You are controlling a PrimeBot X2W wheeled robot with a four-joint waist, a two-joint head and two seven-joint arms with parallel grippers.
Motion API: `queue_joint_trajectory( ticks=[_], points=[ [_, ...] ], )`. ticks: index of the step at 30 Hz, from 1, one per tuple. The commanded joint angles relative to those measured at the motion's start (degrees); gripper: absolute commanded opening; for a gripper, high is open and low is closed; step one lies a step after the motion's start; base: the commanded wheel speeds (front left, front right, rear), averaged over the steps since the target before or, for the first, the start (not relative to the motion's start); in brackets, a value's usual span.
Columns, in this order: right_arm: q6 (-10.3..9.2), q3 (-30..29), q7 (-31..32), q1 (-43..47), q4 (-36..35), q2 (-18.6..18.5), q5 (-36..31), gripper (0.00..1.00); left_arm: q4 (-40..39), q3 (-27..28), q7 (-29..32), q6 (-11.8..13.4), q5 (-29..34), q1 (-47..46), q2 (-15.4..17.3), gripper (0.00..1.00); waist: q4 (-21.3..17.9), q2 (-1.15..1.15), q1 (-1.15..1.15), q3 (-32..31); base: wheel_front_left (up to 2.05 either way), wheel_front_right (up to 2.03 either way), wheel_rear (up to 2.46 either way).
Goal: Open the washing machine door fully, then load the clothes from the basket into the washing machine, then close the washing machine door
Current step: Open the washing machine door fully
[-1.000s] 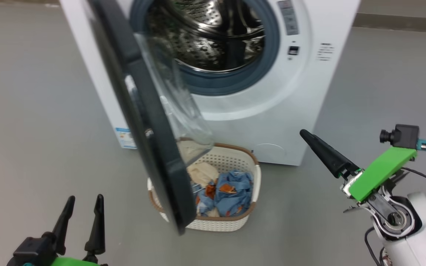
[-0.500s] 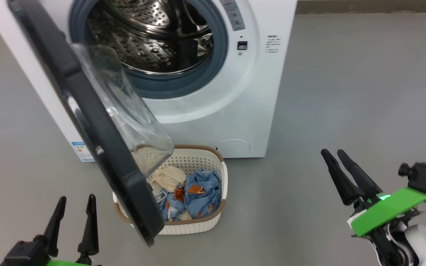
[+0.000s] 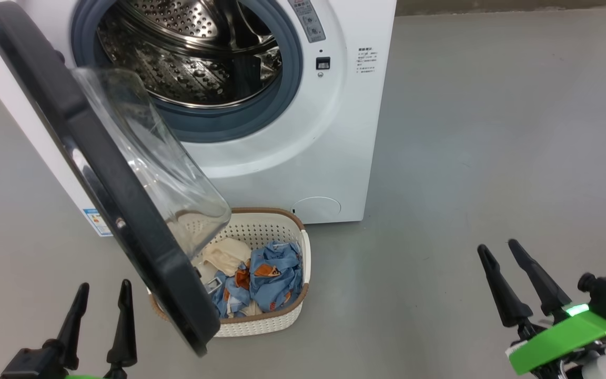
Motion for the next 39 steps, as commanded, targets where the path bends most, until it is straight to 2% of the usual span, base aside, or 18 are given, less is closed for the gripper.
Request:
queue_joint_trajectory(
  ticks=[1,7,14,35,36,37,38,39],
  points=[
    [0.09,0.1,-0.6,0.7,-0.9,-0.7,-2.6,1.00,-1.7,2.1,-0.5,0.2,0.8,-1.2,0.6,1.00,0.0,0.00,0.00,0.1,0.00,0.00,0.00],
    [0.09,-4.7,-0.7,2.2,-0.9,3.4,-10.6,1.00,-2.4,2.7,-0.5,0.1,1.2,-0.8,0.2,1.00,-0.7,0.00,0.00,0.1,0.00,0.00,0.00],
    [0.09,-5.9,-0.7,1.9,-0.4,5.5,-15.3,1.00,-2.5,2.5,-0.5,0.1,1.6,-1.0,-0.2,1.00,-0.6,0.00,0.00,0.0,0.00,0.00,0.00],
    [0.09,-5.8,-0.7,1.0,1.1,5.6,-16.7,1.00,-1.2,2.3,-0.5,-0.1,1.5,-2.2,0.1,1.00,0.2,0.00,0.00,0.6,0.00,0.00,0.00],
    [0.09,-5.9,-0.7,1.0,1.2,5.6,-16.7,1.00,-1.2,2.4,-0.5,-0.1,1.5,-2.2,0.1,0.98,0.2,0.00,0.00,0.7,0.00,0.00,0.00],
    [0.09,-5.8,-0.7,1.0,1.2,5.7,-16.7,1.00,-1.1,2.4,-0.5,-0.1,1.5,-2.2,0.1,0.85,0.2,0.00,0.00,0.7,0.00,0.00,0.00],
    [0.09,-5.8,-0.7,1.0,1.3,5.7,-16.6,1.00,-1.1,2.4,-0.5,-0.1,1.4,-2.2,0.1,0.49,0.2,0.00,0.00,0.6,0.00,0.00,0.00],
    [0.09,-5.7,-0.7,1.0,1.4,5.8,-16.6,1.00,-1.0,2.4,-0.5,-0.1,1.4,-2.1,0.1,0.30,0.1,0.00,0.00,0.6,0.00,0.00,0.00]
  ],
)
